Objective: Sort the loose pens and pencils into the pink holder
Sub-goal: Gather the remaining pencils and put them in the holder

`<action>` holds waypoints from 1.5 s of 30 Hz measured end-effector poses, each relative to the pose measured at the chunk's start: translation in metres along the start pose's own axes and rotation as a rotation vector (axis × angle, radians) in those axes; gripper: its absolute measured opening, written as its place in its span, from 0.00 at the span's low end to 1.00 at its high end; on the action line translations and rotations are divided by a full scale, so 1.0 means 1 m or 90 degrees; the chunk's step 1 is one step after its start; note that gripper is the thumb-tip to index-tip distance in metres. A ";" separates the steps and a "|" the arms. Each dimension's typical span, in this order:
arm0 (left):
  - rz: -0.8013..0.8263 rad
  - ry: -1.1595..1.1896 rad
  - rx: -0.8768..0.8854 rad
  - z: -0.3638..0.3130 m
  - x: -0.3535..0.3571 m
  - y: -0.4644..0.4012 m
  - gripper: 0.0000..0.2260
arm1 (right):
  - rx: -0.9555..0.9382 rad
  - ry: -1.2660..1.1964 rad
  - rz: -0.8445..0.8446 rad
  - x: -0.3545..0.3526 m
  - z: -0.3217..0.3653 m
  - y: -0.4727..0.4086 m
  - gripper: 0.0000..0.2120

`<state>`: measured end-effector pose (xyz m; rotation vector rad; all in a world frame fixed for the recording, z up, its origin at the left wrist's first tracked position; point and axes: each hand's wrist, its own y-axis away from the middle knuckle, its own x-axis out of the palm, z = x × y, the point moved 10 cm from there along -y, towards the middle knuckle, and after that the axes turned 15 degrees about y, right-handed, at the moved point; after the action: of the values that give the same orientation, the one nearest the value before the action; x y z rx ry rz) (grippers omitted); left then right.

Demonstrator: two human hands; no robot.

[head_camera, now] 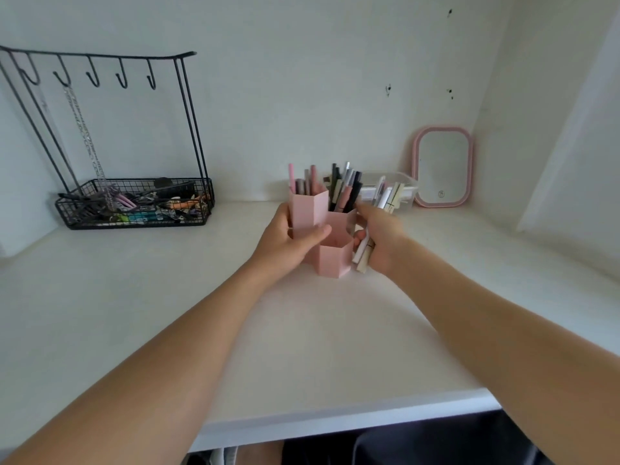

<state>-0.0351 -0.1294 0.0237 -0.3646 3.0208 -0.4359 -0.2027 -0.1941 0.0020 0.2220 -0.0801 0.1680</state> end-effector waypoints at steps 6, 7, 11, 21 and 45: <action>-0.020 0.029 0.002 0.000 -0.012 -0.002 0.18 | -0.128 -0.104 -0.237 -0.034 0.039 0.017 0.09; -0.017 0.032 -0.003 0.001 -0.011 -0.002 0.18 | -0.160 -0.149 -0.235 -0.036 0.053 0.022 0.10; -0.026 0.066 -0.028 0.003 -0.011 -0.005 0.14 | -0.261 -0.183 -0.106 -0.001 0.091 0.041 0.15; -0.053 0.055 -0.029 -0.004 -0.015 0.003 0.16 | -0.438 0.112 -0.115 0.042 0.074 0.056 0.23; -0.067 0.057 -0.025 -0.007 -0.017 0.004 0.24 | -0.414 0.009 -0.098 0.031 0.065 0.054 0.18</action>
<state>-0.0205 -0.1200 0.0297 -0.5223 3.1119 -0.4104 -0.1855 -0.1517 0.0799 -0.4214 -0.0989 -0.0154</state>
